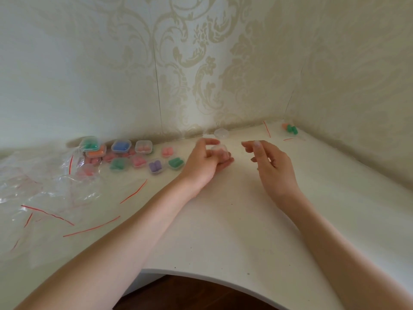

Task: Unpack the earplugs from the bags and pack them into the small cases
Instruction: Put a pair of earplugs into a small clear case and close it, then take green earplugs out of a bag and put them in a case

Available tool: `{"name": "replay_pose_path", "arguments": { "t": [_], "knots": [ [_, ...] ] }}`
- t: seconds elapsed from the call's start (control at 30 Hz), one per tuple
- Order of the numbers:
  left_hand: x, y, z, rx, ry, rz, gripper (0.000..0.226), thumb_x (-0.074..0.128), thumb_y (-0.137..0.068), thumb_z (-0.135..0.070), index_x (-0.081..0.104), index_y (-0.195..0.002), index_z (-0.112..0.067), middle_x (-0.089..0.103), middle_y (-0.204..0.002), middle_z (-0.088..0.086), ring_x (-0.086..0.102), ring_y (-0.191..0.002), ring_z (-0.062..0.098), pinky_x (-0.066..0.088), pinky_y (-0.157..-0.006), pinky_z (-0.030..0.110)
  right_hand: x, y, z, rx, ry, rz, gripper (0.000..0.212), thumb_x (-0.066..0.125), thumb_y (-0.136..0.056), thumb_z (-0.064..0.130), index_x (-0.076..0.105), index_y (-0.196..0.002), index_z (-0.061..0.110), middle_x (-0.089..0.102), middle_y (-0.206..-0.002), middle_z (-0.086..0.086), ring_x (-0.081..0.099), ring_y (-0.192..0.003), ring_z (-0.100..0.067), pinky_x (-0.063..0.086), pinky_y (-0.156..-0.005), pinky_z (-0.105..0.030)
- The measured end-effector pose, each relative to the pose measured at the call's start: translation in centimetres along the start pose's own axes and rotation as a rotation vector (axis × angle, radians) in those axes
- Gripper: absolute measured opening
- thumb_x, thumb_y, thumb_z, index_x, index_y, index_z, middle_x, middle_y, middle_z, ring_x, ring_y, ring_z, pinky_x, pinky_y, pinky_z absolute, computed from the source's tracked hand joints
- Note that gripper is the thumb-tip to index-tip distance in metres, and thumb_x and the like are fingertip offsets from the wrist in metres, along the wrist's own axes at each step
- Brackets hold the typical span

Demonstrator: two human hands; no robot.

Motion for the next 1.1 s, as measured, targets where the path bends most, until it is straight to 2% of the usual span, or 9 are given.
{"name": "replay_pose_path", "arguments": {
  "t": [0.1, 0.17, 0.23, 0.3, 0.4, 0.63, 0.8, 0.93, 1.1],
  "knots": [
    [-2.4, 0.3, -3.7, 0.416, -0.537, -0.279, 0.008, 0.046, -0.097, -0.011, 0.039, -0.1, -0.01, 0.064, -0.083, 0.007, 0.064, -0.074, 0.02, 0.051, -0.065, 0.029, 0.1, 0.0, -0.2, 0.007, 0.018, 0.017, 0.026, 0.038, -0.101, 0.033, 0.064, -0.101, 0.033, 0.064, -0.101, 0.017, 0.059, -0.095, -0.011, 0.046, -0.082, -0.027],
    [-5.0, 0.8, -5.8, 0.534, -0.67, -0.499, 0.007, 0.043, -0.097, -0.013, 0.041, -0.098, -0.006, 0.059, -0.083, 0.011, 0.056, -0.069, 0.023, 0.04, -0.059, 0.028, 0.3, 0.1, -0.2, -0.001, 0.043, 0.037, 0.025, 0.04, -0.101, 0.031, 0.064, -0.097, 0.033, 0.063, -0.101, 0.018, 0.058, -0.095, -0.011, 0.046, -0.083, -0.029],
    [-7.8, 1.0, -6.8, 0.515, -0.687, -0.677, 0.011, 0.041, -0.097, -0.011, 0.047, -0.102, -0.003, 0.05, -0.099, 0.011, 0.05, -0.073, 0.023, 0.043, -0.067, 0.028, 0.5, 0.1, -0.2, -0.006, 0.068, 0.053, 0.026, 0.041, -0.101, 0.029, 0.065, -0.094, 0.033, 0.063, -0.101, 0.017, 0.057, -0.094, -0.008, 0.045, -0.08, -0.028],
    [-10.1, 1.1, -6.7, 0.425, -0.73, -0.802, 0.018, 0.038, -0.098, -0.012, 0.051, -0.107, -0.003, 0.042, -0.108, 0.009, 0.052, -0.075, 0.027, 0.051, -0.072, 0.043, 0.6, 0.2, -0.2, -0.007, 0.082, 0.066, 0.027, 0.04, -0.1, 0.028, 0.065, -0.091, 0.033, 0.063, -0.101, 0.017, 0.055, -0.093, -0.005, 0.043, -0.076, -0.024],
    [-12.3, 0.6, -5.6, 0.196, -0.93, -0.88, 0.026, 0.037, -0.098, -0.014, 0.058, -0.11, -0.004, 0.052, -0.117, 0.02, 0.055, -0.096, 0.041, 0.048, -0.082, 0.045, 0.7, 0.3, -0.1, -0.018, 0.093, 0.076, 0.028, 0.04, -0.101, 0.028, 0.065, -0.089, 0.034, 0.063, -0.101, 0.015, 0.054, -0.093, -0.003, 0.041, -0.074, -0.02],
    [-10.7, 0.6, -4.7, 0.045, -1.238, -0.763, 0.023, 0.064, -0.082, -0.018, 0.066, -0.104, -0.014, 0.05, -0.12, 0.012, 0.032, -0.119, 0.034, 0.025, -0.091, 0.043, 0.4, 0.2, -0.6, -0.001, 0.151, 0.081, 0.027, 0.041, -0.1, 0.028, 0.066, -0.09, 0.032, 0.061, -0.097, 0.019, 0.051, -0.091, 0.003, 0.035, -0.068, -0.007],
    [-8.1, 0.9, -5.5, 0.384, -1.331, -0.796, 0.026, 0.061, -0.076, -0.003, 0.07, -0.094, -0.019, 0.057, -0.114, 0.005, 0.039, -0.115, 0.03, 0.019, -0.084, 0.04, -0.3, 0.0, -0.9, 0.03, 0.177, 0.016, 0.028, 0.039, -0.1, 0.027, 0.066, -0.091, 0.027, 0.062, -0.091, 0.021, 0.053, -0.09, 0.002, 0.036, -0.07, -0.009],
    [-4.0, 0.5, -4.0, 0.649, -1.337, -0.57, 0.019, 0.061, -0.067, -0.003, 0.069, -0.078, -0.016, 0.062, -0.092, 0.003, 0.044, -0.103, 0.024, 0.029, -0.083, 0.041, -1.3, -0.4, -2.3, 0.159, 0.129, -0.071, 0.026, 0.038, -0.101, 0.027, 0.063, -0.099, 0.019, 0.063, -0.091, 0.013, 0.057, -0.093, -0.014, 0.038, -0.073, -0.022],
    [-2.3, 0.1, -2.1, 0.619, -1.331, -0.343, 0.016, 0.065, -0.071, -0.001, 0.069, -0.079, -0.015, 0.064, -0.087, 0.0, 0.052, -0.1, 0.025, 0.021, -0.083, 0.035, -1.6, -3.8, -3.5, 0.318, 0.365, 0.128, 0.035, 0.051, -0.095, 0.028, 0.048, -0.127, 0.013, 0.055, -0.12, 0.0, 0.051, -0.097, -0.016, 0.04, -0.065, -0.023]
  ]
}}
Point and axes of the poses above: each hand's wrist, its own y-axis away from the middle knuckle, its own x-axis out of the palm, z = x × y, the point moved 7 cm from there along -y, towards the middle knuckle
